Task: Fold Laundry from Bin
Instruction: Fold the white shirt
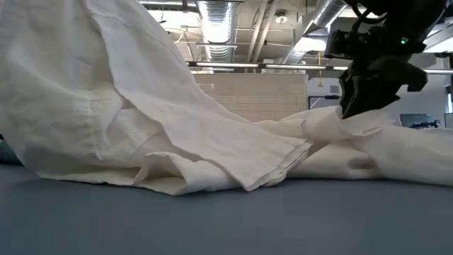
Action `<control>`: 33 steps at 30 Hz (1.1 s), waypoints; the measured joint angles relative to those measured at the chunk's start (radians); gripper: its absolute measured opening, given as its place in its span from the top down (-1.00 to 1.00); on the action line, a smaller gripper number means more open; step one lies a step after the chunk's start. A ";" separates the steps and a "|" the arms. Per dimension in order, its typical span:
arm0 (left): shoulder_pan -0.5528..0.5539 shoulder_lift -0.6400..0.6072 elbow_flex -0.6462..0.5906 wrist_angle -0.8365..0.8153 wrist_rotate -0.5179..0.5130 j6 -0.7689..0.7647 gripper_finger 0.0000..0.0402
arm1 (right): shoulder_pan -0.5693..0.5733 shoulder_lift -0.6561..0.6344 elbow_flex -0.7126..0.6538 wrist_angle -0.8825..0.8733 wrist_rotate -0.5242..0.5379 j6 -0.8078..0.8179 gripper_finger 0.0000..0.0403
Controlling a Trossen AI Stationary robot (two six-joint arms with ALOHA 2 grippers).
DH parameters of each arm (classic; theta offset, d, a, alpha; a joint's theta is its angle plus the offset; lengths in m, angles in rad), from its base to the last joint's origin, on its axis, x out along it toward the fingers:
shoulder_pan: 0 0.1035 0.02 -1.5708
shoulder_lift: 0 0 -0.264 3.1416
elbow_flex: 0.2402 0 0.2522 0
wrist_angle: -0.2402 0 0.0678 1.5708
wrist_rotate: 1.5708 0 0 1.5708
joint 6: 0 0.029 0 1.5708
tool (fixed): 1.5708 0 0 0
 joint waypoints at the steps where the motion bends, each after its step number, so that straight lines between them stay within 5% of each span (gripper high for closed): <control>1: 0.000 0.000 0.000 0.002 0.000 0.000 1.00 | -0.006 0.001 0.000 0.000 0.000 -0.001 -0.09; 9: 0.000 0.000 0.000 0.002 -0.013 0.004 1.00 | -0.039 0.000 0.010 0.005 -0.003 -0.131 0.89; 17: 0.000 -0.010 0.028 0.132 -0.024 0.109 1.00 | -0.001 -0.021 0.271 -0.458 0.070 -0.061 0.89; 23: -0.011 -0.010 0.088 0.540 0.134 0.561 1.00 | 0.166 -0.056 0.556 -0.750 0.231 0.035 0.89; 27: -0.014 -0.010 0.124 0.795 0.298 0.837 1.00 | 0.320 -0.068 0.730 -0.773 0.390 0.016 0.89; 33: -0.014 0.005 0.199 1.018 0.455 1.029 1.00 | 0.562 -0.065 0.919 -0.627 0.650 -0.231 0.89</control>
